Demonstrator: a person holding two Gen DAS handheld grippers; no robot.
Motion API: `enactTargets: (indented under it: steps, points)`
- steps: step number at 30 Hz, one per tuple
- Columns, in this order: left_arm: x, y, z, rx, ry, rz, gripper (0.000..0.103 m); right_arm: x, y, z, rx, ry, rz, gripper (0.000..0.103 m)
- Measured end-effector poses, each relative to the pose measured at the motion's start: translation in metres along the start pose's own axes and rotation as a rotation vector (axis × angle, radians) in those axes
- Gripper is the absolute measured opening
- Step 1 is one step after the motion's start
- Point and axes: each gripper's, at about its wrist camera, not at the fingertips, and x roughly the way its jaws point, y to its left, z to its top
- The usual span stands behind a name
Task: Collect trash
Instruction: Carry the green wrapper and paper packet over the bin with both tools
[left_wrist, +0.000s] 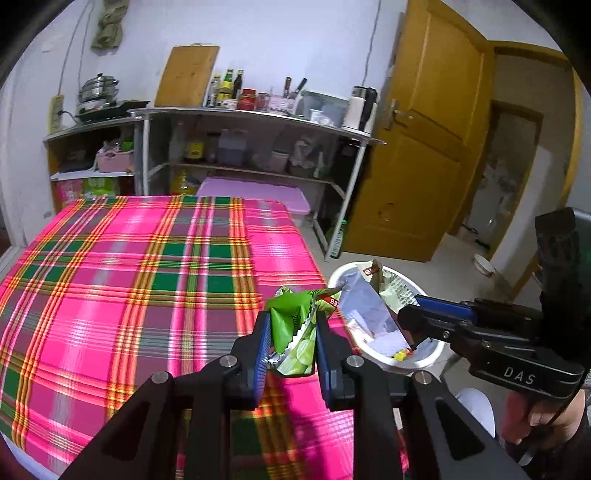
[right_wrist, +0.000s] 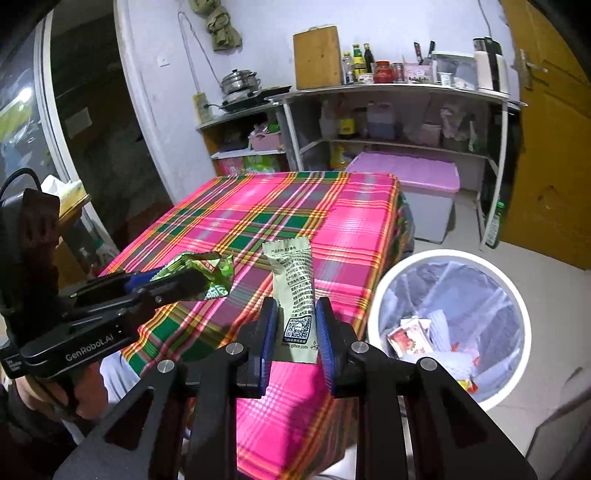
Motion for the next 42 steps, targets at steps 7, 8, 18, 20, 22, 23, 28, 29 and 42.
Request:
enactTargets:
  steps: [7, 8, 18, 20, 22, 23, 28, 29, 42]
  points:
    - [0.005, -0.021, 0.0, 0.025, 0.011, -0.018, 0.023, -0.013, -0.02, -0.007, 0.036, -0.018, -0.019, 0.023]
    - [0.006, -0.023, 0.0, 0.029, 0.013, -0.021, 0.023, -0.015, -0.023, -0.009, 0.041, -0.02, -0.023, 0.023]
    - [0.027, -0.05, 0.003, 0.063, 0.042, -0.057, 0.023, -0.024, -0.055, -0.018, 0.101, -0.024, -0.07, 0.023]
    - [0.033, -0.055, 0.004, 0.07, 0.048, -0.066, 0.023, -0.025, -0.062, -0.021, 0.115, -0.02, -0.08, 0.023]
    - [0.039, -0.061, 0.005, 0.079, 0.056, -0.074, 0.023, -0.025, -0.069, -0.023, 0.127, -0.017, -0.089, 0.023]
    - [0.042, -0.063, 0.005, 0.082, 0.058, -0.078, 0.023, -0.025, -0.073, -0.023, 0.133, -0.016, -0.093, 0.023]
    - [0.057, -0.075, 0.009, 0.096, 0.071, -0.101, 0.023, -0.025, -0.089, -0.025, 0.155, -0.011, -0.117, 0.023]
    - [0.061, -0.077, 0.009, 0.099, 0.074, -0.105, 0.023, -0.025, -0.091, -0.025, 0.159, -0.01, -0.121, 0.023]
    - [0.114, -0.097, 0.011, 0.125, 0.143, -0.145, 0.023, -0.007, -0.133, -0.031, 0.227, 0.033, -0.163, 0.023]
